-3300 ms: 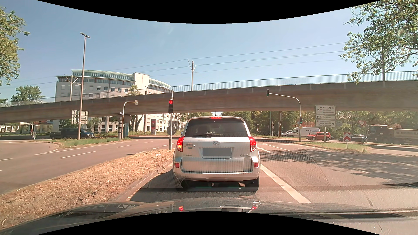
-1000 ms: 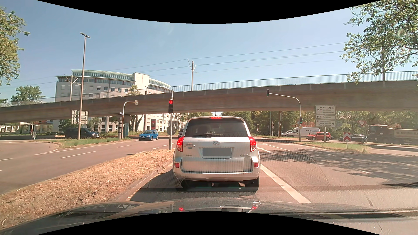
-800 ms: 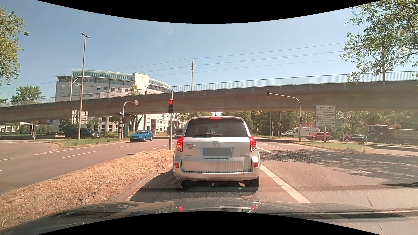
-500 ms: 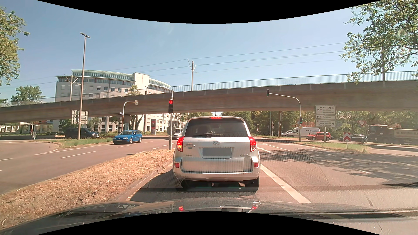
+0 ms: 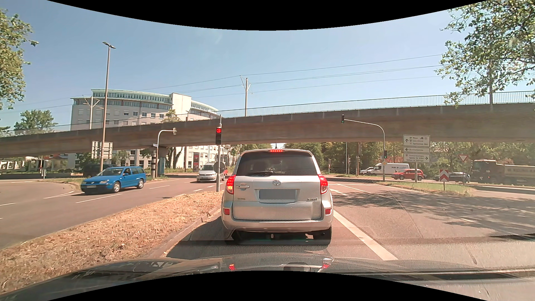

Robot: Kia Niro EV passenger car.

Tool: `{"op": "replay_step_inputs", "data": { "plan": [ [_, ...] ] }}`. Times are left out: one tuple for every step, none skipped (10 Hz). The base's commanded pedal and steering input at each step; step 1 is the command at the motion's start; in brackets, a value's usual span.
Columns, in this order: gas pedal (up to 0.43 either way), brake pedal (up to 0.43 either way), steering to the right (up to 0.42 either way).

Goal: Follow the waypoints while adhering to traffic rules and regulations

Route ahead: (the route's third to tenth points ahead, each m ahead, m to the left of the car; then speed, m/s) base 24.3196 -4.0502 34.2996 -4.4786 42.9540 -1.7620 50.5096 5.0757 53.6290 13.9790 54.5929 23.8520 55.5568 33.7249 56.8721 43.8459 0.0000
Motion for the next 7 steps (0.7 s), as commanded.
{"op": "replay_step_inputs", "data": {
  "plan": [
    [0.0, 0.22, 0.0],
    [0.0, 0.226, -0.001],
    [0.0, 0.226, 0.0],
    [0.0, 0.22, -0.001],
    [0.0, 0.226, -0.001],
    [0.0, 0.226, 0.0],
    [0.0, 0.226, 0.0]
  ]
}}
